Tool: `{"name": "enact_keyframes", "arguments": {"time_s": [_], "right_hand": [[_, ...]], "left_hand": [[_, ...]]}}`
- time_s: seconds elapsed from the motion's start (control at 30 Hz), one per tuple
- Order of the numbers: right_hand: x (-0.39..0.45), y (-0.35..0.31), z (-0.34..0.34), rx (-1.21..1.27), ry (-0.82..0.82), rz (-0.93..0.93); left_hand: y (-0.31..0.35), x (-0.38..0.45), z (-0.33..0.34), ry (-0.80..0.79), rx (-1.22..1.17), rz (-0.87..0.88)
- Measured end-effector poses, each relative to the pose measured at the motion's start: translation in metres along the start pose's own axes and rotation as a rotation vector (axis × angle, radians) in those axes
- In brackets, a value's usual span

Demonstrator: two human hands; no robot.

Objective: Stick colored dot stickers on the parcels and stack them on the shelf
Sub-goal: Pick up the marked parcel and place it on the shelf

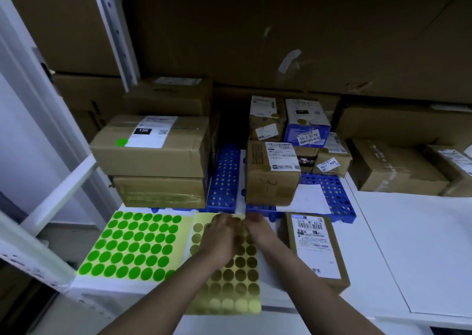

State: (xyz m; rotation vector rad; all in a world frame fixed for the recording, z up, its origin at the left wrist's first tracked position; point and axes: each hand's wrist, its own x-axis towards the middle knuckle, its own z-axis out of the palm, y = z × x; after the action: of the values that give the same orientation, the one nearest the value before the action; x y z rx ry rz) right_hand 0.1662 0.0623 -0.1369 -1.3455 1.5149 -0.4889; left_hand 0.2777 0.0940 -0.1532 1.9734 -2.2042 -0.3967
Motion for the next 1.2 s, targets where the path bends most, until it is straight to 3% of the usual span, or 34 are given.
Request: {"name": "enact_keyframes", "arguments": {"time_s": [0.1, 0.3, 0.67, 1.0, 1.2], "right_hand": [[0.010, 0.012, 0.016, -0.223, 0.130, 0.082], [0.008, 0.005, 0.018, -0.094, 0.242, 0.213], [0.013, -0.001, 0.004, 0.319, 0.186, 0.188], [0.022, 0.007, 0.003, 0.250, 0.143, 0.239], [0.024, 0.011, 0.006, 0.142, 0.208, 0.219]], "left_hand": [[-0.008, -0.006, 0.009, -0.095, 0.183, 0.099], [-0.015, -0.006, 0.017, -0.158, 0.350, 0.181], [-0.027, -0.005, 0.029, -0.106, 0.252, 0.275], [-0.031, -0.009, 0.030, -0.107, 0.195, 0.263], [-0.035, -0.013, 0.028, -0.150, 0.213, 0.313]]}}
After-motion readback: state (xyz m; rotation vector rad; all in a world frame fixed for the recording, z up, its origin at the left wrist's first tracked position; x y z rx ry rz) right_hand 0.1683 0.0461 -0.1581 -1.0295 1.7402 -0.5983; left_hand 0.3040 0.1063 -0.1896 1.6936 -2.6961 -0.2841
